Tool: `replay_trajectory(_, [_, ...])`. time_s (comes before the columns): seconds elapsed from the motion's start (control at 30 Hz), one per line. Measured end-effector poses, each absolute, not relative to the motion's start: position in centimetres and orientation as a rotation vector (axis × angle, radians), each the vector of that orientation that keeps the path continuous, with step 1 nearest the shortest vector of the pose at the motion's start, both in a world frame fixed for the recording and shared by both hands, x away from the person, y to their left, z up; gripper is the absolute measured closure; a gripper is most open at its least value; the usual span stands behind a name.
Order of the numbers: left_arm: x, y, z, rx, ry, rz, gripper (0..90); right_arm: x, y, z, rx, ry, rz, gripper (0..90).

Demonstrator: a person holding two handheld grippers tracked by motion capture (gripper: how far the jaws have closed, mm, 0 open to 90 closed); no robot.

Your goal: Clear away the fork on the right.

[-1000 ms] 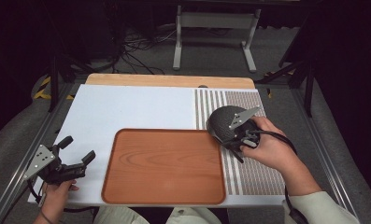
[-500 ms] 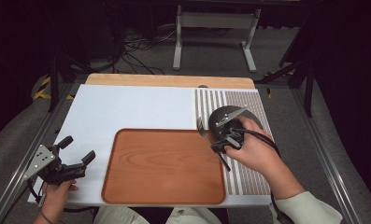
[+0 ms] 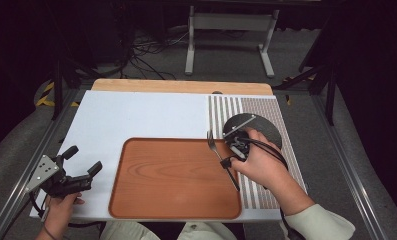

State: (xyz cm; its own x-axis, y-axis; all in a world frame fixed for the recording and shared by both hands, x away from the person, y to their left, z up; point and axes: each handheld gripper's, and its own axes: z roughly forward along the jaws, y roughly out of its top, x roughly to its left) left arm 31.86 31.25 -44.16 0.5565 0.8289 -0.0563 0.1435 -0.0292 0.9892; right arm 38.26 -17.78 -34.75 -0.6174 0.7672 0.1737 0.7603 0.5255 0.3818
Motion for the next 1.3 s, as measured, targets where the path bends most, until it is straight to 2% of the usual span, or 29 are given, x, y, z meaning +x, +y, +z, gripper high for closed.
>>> replay_trajectory(1.3, [31.8,31.2,-44.1,1.526,0.854,0.673,0.0,39.6,-15.1,-40.0,1.768,2.715,0.372,84.0])
